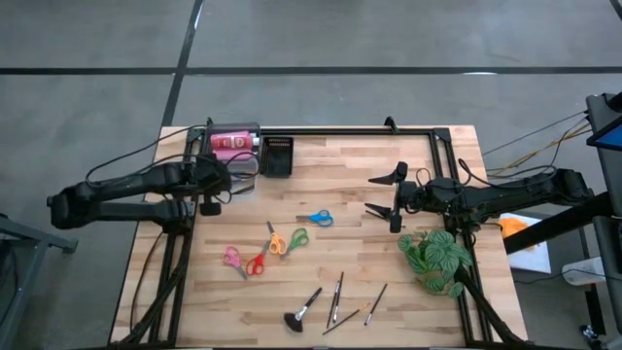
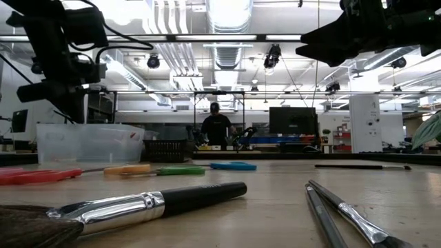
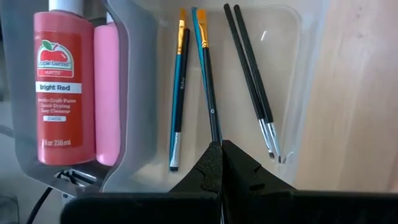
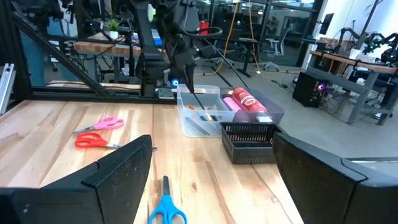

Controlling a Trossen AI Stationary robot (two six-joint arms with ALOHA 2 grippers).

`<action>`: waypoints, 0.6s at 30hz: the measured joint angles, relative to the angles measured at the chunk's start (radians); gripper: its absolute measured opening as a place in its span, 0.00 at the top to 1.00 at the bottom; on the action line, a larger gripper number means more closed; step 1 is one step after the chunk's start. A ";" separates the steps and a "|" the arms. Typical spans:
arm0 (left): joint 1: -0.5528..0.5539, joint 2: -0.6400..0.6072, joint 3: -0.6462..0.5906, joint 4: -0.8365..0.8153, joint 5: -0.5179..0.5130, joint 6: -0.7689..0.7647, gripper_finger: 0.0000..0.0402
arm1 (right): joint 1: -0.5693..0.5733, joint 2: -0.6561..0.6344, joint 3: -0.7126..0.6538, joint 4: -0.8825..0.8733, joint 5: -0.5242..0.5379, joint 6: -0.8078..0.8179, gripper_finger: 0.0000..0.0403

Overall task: Pick & Place Paint Supplies
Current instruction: Put the black paint brush into the transparent bin

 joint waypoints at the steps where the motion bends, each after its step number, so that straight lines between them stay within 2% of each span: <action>1: 0.004 0.000 0.000 0.003 0.000 0.000 1.00 | 0.000 0.000 0.000 0.000 0.000 0.000 0.18; 12: 0.010 0.000 -0.006 0.020 0.004 0.003 0.99 | 0.000 0.000 0.000 0.000 0.000 0.000 0.18; 18: 0.011 0.000 -0.006 0.021 0.008 0.003 0.88 | 0.000 0.000 0.000 0.000 0.000 0.000 0.18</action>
